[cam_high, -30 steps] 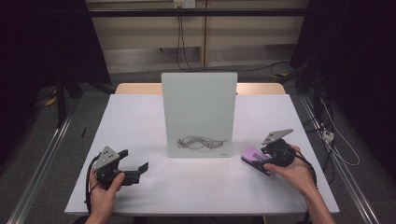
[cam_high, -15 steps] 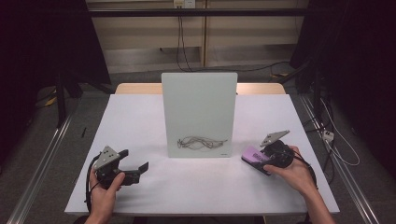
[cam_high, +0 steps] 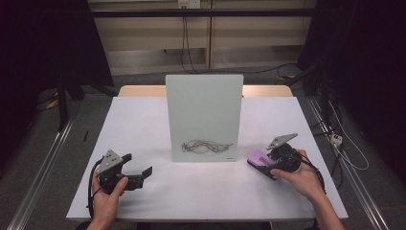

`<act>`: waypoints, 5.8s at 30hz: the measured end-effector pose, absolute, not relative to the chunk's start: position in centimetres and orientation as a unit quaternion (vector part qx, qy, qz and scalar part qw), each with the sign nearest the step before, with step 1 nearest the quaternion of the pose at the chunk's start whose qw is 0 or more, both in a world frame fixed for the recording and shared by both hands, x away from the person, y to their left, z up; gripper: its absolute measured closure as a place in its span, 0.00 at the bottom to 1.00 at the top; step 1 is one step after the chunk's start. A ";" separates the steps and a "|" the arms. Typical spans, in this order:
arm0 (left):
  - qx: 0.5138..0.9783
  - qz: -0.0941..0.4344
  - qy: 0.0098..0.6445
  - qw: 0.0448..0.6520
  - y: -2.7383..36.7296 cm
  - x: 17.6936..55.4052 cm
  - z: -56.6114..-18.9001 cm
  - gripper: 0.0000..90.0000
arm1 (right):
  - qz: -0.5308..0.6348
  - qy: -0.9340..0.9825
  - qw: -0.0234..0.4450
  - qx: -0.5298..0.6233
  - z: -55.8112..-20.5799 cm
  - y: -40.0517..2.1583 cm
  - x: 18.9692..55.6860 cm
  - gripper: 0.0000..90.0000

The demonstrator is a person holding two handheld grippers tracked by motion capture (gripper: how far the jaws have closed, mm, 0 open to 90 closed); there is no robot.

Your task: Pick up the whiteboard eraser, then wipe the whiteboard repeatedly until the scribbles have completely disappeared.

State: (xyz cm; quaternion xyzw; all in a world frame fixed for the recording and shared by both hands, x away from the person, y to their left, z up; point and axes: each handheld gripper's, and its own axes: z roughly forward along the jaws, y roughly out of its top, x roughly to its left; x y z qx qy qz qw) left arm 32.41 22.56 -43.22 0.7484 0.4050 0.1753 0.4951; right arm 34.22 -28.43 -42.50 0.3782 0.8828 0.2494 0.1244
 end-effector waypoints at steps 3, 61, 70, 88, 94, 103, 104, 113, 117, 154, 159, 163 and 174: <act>0.747 0.176 0.406 0.496 22.6 32.4 -43.2 0.06 | 0.260 0.878 0.127 0.382 -42.3 -28.6 34.1 0.46; 0.750 0.171 0.408 0.491 23.0 32.5 -43.5 0.06 | 0.445 0.807 0.210 0.328 -39.7 -26.2 31.3 0.46; 0.752 0.174 0.404 0.491 22.9 32.3 -43.4 0.06 | 0.453 0.808 0.219 0.307 -39.5 -24.7 31.0 0.46; 0.756 0.175 0.401 0.487 22.4 32.6 -43.4 0.06 | 0.453 0.806 0.268 0.272 -39.7 -22.1 31.6 0.46; 0.760 0.174 0.395 0.486 22.2 32.6 -43.4 0.06 | 0.442 0.808 0.296 0.253 -39.8 -21.4 31.8 0.46; 0.763 0.178 0.391 0.482 22.1 32.6 -43.3 0.06 | 0.445 0.810 0.311 0.221 -39.3 -19.6 32.7 0.46; 0.763 0.177 0.391 0.483 22.1 32.6 -43.3 0.06 | 0.446 0.810 0.313 0.217 -39.2 -19.4 32.8 0.46; 0.763 0.177 0.393 0.482 22.3 32.5 -43.3 0.06 | 0.433 0.817 0.320 0.203 -40.3 -18.3 33.8 0.46; 0.765 0.177 0.390 0.481 22.3 32.6 -43.3 0.06 | 0.421 0.823 0.328 0.197 -40.7 -18.1 34.0 0.46; 0.761 0.177 0.400 0.480 22.4 32.3 -43.4 0.06 | 0.440 0.828 0.269 0.219 -41.2 -18.0 34.9 0.46; 0.760 0.177 0.401 0.480 22.5 32.3 -43.4 0.06 | 0.440 0.832 0.262 0.214 -41.5 -17.4 35.0 0.46; 0.759 0.178 0.402 0.480 22.6 32.3 -43.4 0.06 | 0.440 0.834 0.256 0.213 -41.7 -17.0 35.0 0.46; 0.759 0.177 0.402 0.481 22.6 32.2 -43.4 0.06 | 0.442 0.832 0.256 0.217 -41.4 -17.1 35.1 0.46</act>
